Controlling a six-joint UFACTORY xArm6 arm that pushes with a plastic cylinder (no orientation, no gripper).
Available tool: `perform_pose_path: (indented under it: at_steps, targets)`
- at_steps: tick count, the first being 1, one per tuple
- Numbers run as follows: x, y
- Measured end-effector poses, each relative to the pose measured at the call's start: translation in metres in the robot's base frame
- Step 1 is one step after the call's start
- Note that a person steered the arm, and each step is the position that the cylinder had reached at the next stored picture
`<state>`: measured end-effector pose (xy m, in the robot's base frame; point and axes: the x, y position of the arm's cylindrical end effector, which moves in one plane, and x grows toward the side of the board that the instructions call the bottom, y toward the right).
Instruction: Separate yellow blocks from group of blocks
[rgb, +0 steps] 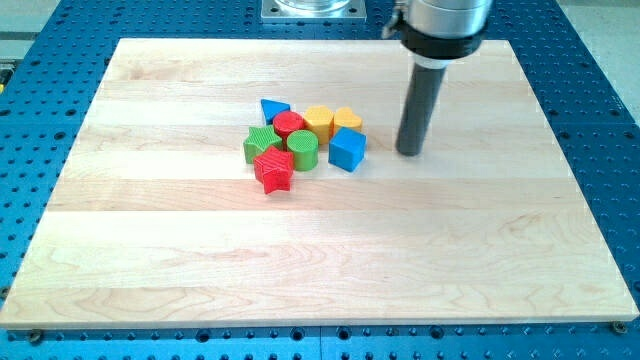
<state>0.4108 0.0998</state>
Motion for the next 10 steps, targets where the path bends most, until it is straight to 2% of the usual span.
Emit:
perform_pose_path:
  at_steps: [1, 3, 4, 5, 6, 7, 8, 9, 10]
  targets:
    - [-0.004, -0.046]
    - [-0.014, -0.101]
    - [0.014, -0.139]
    - [-0.019, -0.170]
    - [-0.043, -0.168]
    - [-0.043, -0.105]
    - [-0.022, -0.122]
    - [-0.033, -0.105]
    - [-0.065, -0.089]
